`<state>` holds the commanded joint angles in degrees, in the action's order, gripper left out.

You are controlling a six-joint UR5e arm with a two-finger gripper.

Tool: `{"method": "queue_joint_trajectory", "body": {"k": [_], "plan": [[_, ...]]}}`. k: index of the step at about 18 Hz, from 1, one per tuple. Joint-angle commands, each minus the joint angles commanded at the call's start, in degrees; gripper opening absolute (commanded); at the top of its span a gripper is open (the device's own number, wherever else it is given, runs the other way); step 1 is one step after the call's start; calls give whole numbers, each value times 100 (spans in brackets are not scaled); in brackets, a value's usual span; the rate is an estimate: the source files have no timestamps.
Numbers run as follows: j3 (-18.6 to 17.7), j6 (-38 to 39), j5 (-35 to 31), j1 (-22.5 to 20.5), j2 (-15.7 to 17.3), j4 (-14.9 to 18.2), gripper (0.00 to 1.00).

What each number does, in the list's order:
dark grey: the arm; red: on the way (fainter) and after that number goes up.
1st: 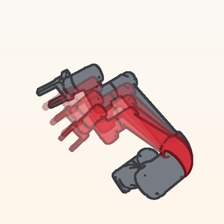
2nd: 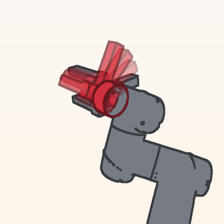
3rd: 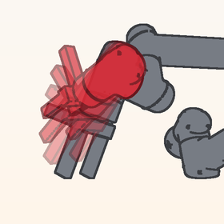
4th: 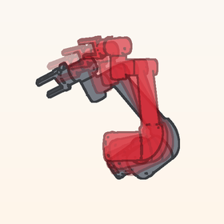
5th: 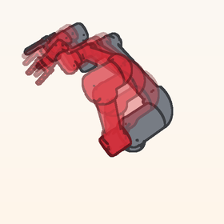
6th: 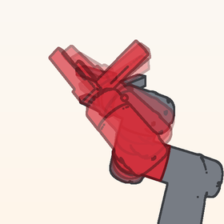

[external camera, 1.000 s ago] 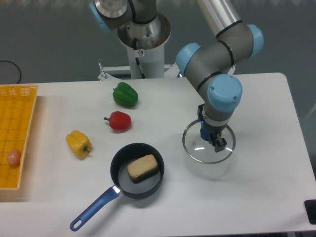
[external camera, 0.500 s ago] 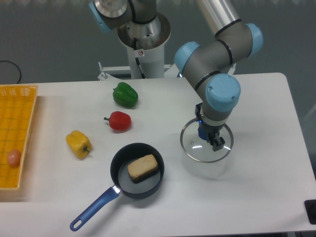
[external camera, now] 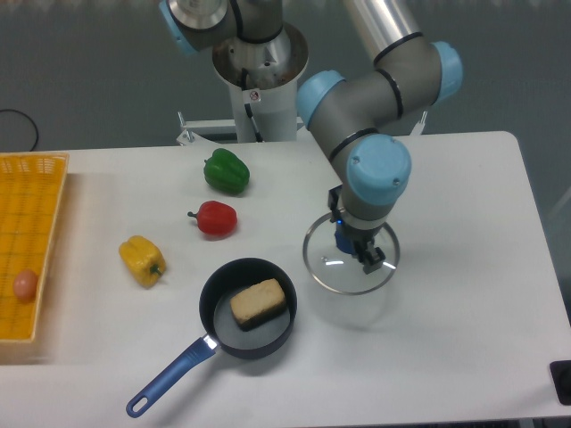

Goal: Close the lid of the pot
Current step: 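Carry the held glass lid over the dark pan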

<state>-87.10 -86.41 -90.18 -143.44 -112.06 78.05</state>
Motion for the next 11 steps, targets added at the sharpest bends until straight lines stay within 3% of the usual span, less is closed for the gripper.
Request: {"method": "queue_joint_trajectory", "body": {"k": [11], "plan": [[185,967,413,501,53,150,60]]}}
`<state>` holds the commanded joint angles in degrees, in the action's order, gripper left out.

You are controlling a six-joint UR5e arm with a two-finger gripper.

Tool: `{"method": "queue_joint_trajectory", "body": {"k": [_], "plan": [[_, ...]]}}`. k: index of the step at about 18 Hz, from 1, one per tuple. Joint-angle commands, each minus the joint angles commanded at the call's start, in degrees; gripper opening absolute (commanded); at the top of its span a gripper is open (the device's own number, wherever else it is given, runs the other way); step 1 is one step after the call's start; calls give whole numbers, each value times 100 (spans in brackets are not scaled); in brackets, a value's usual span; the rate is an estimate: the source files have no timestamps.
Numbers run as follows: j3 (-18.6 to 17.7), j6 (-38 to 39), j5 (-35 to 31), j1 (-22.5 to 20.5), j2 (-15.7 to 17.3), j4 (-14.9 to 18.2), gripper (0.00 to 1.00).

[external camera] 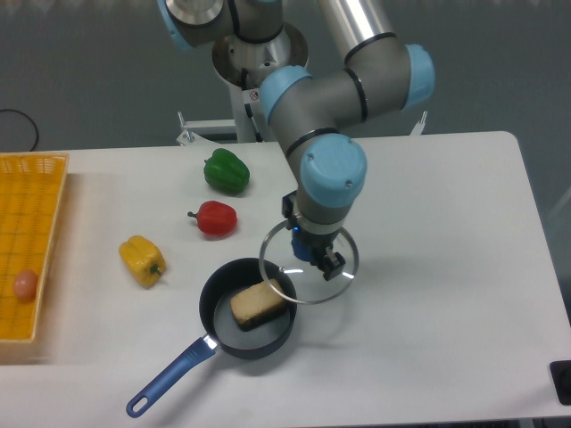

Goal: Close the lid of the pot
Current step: 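Carry the held glass lid over the dark pan, then lower the glass lid onto the pan rim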

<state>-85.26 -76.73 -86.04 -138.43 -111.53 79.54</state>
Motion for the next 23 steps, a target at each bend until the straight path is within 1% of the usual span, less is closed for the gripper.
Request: {"method": "queue_joint_trajectory", "body": {"k": [8,15,19,23], "plan": [[79,439,-9,325,-70,-9,60],[273,896,-18,607,-264,-9,59],[273,1063,-26,695,-316,53,59],[282,1204,-26,774,-360,44,59]]}}
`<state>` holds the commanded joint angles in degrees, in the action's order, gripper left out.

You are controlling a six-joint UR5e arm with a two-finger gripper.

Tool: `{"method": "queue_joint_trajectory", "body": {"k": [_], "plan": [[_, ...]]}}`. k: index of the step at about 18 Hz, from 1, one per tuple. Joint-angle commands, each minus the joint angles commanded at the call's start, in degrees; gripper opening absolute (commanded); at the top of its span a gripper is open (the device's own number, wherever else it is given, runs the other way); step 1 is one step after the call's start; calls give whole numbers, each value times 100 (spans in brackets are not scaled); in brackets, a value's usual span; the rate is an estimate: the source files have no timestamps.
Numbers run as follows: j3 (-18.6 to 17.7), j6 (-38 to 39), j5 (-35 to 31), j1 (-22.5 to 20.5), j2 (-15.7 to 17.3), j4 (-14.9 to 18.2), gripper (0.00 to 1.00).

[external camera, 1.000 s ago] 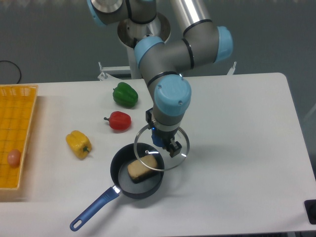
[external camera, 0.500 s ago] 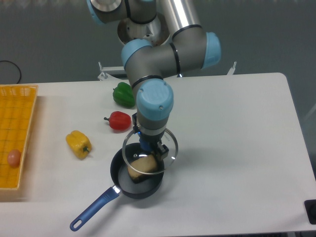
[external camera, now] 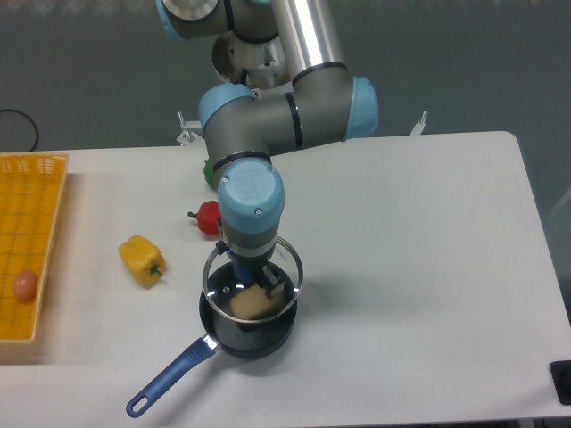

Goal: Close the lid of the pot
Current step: 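Lower the glass lid onto the pan rim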

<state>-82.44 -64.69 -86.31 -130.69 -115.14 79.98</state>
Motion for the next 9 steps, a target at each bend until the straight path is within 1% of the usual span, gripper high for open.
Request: {"method": "queue_joint_trajectory", "body": {"k": [5,9], "plan": [[79,193,26,9,-132,-9,59],[114,211,53,9,-167,-26,59]]}}
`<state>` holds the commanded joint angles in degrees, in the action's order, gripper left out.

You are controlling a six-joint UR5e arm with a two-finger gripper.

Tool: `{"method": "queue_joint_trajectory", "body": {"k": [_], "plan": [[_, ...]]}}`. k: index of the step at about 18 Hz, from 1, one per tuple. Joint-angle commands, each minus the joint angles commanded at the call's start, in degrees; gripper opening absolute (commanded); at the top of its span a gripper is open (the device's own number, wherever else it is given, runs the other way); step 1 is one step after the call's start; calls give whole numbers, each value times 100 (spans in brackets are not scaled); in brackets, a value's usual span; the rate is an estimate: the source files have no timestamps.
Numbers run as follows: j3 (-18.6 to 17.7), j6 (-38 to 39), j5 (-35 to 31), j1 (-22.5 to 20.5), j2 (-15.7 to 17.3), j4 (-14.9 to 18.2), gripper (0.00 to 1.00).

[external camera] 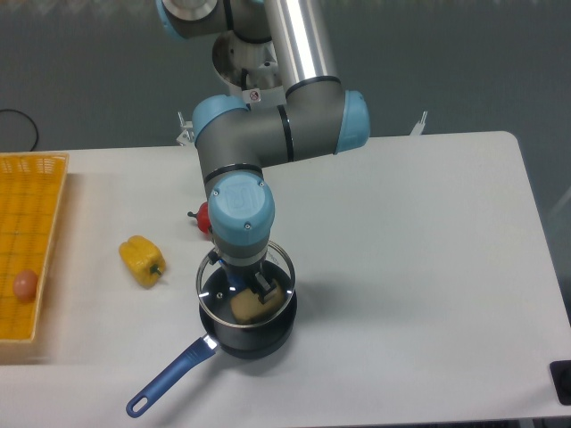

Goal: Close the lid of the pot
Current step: 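Lower the glass lid onto the pan rim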

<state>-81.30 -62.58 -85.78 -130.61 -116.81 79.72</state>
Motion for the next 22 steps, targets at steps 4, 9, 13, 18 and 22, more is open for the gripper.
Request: {"method": "queue_joint_trajectory", "body": {"k": [4,9,13,18,22], "plan": [[44,0,9,-17,-9,-18,59],[176,9,18,-35,-123,-35,59],[228,17,0,-53,-220,-44,59],[229,97,0,-44,-246,-53,59],[229,141,0,-44,-272,-132,59]]}}
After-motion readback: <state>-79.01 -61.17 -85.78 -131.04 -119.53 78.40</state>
